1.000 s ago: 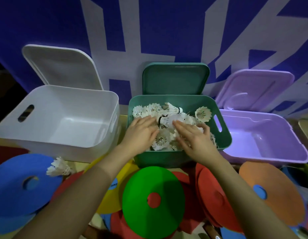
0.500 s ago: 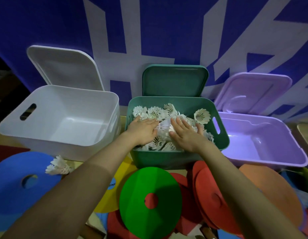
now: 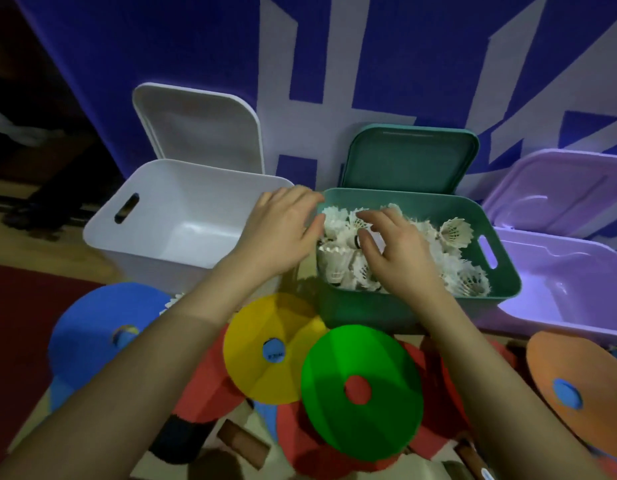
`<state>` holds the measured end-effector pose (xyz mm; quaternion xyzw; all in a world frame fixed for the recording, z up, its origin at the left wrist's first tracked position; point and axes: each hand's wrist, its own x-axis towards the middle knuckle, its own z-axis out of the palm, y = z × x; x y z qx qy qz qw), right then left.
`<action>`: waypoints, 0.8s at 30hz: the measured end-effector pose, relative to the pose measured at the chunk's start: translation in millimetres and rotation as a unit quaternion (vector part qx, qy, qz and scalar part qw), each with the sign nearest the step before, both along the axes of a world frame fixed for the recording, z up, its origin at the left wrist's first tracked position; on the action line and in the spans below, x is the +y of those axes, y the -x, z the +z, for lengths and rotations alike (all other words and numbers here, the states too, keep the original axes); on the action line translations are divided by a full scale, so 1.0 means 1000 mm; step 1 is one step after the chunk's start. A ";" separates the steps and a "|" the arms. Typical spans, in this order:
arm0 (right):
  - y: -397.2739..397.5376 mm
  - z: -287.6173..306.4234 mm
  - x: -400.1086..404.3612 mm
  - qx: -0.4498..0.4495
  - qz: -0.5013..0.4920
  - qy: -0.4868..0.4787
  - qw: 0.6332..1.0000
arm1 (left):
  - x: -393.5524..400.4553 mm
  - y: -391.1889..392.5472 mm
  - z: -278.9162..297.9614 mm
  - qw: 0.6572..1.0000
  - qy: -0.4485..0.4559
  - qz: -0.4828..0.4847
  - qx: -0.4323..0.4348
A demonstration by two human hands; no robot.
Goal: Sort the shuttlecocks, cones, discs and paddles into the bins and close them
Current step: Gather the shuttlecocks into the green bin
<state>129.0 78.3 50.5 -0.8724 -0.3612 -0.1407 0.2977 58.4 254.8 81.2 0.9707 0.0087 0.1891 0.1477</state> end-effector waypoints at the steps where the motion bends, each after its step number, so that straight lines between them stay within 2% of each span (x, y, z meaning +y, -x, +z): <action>1: 0.010 0.001 0.012 0.004 0.012 -0.012 1.000 | 0.013 0.013 0.001 1.000 0.002 0.000 -0.007; 7: 0.071 -0.017 0.090 0.038 0.052 -0.030 0.997 | 0.100 0.081 -0.025 1.000 0.013 0.006 -0.017; 13: 0.127 -0.061 0.148 0.058 0.031 -0.026 0.998 | 0.153 0.136 -0.070 0.999 0.040 0.003 -0.002; 19: 0.161 -0.110 0.164 0.083 -0.034 0.064 0.994 | 0.179 0.158 -0.122 0.993 0.062 0.018 0.103; 24: 0.168 -0.141 0.153 0.108 -0.101 0.124 0.981 | 0.177 0.148 -0.164 0.977 0.029 0.067 0.201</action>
